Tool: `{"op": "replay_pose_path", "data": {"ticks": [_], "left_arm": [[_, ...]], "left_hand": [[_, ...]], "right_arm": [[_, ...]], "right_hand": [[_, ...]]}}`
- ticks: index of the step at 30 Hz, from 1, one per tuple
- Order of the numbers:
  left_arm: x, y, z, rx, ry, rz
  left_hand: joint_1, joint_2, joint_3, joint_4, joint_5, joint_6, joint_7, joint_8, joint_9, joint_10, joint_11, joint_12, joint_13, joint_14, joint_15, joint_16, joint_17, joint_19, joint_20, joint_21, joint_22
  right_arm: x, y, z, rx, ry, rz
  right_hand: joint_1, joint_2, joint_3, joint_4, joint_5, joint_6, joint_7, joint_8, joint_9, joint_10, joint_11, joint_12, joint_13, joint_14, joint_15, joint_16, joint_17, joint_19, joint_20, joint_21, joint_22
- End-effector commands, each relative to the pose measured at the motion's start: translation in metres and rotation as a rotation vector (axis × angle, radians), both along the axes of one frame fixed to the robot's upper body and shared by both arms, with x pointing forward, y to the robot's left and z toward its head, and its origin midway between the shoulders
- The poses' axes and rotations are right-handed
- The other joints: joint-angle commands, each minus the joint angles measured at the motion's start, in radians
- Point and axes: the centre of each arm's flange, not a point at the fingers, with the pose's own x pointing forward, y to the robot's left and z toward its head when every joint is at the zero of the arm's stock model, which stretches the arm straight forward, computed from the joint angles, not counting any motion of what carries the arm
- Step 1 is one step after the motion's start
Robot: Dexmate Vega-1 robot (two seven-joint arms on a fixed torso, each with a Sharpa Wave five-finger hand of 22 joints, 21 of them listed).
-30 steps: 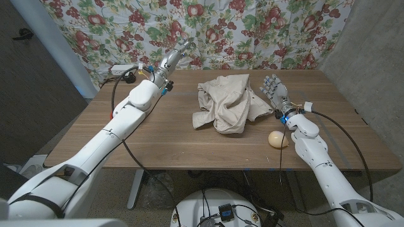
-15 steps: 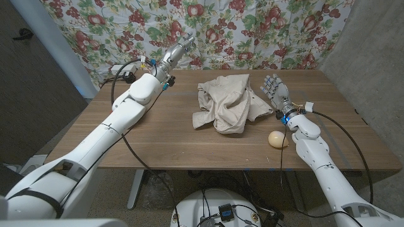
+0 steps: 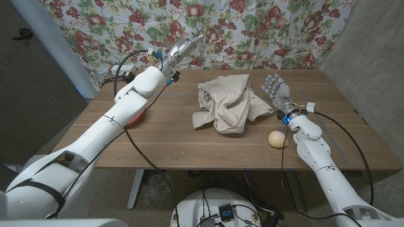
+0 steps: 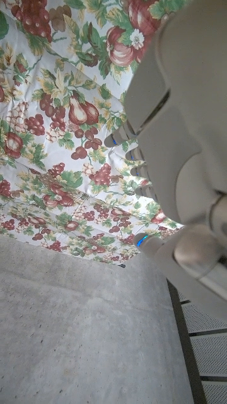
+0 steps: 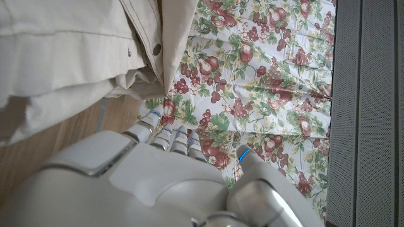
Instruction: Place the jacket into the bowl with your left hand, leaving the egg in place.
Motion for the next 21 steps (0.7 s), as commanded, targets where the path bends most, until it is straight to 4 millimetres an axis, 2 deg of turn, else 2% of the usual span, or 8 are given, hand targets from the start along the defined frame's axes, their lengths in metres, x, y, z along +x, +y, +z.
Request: {"op": "replay_pose_path", "data": {"ticks": [1,21], "left_arm": [[-0.006,-0.016,0.014,0.096,-0.042,0.035],[-0.013,-0.046,0.037,0.263,-0.128,0.101]], "left_hand": [[0.011,0.01,0.002,-0.008,-0.002,0.004,0.005,-0.005,0.005,0.001,0.002,-0.002,0.001,-0.004,-0.004,0.0,0.002,0.006,-0.002,-0.007,0.002],[0.007,0.008,0.001,-0.006,-0.003,0.004,0.007,-0.005,0.006,-0.001,0.003,-0.005,0.002,-0.011,-0.004,-0.001,0.003,-0.004,-0.001,-0.014,0.003]], "right_arm": [[-0.001,0.0,0.001,0.0,-0.014,0.007],[-0.005,-0.001,0.002,0.004,-0.034,0.015]], "right_hand": [[-0.002,0.072,0.01,0.002,0.003,0.006,-0.007,0.004,0.002,0.006,-0.008,0.003,0.003,-0.003,-0.036,0.004,0.002,0.005,-0.089,0.006,0.005],[-0.002,0.071,0.014,0.001,0.003,0.007,-0.005,0.004,0.002,0.007,-0.008,0.004,0.003,-0.002,-0.035,0.004,0.002,0.006,-0.088,0.007,0.004]]}}
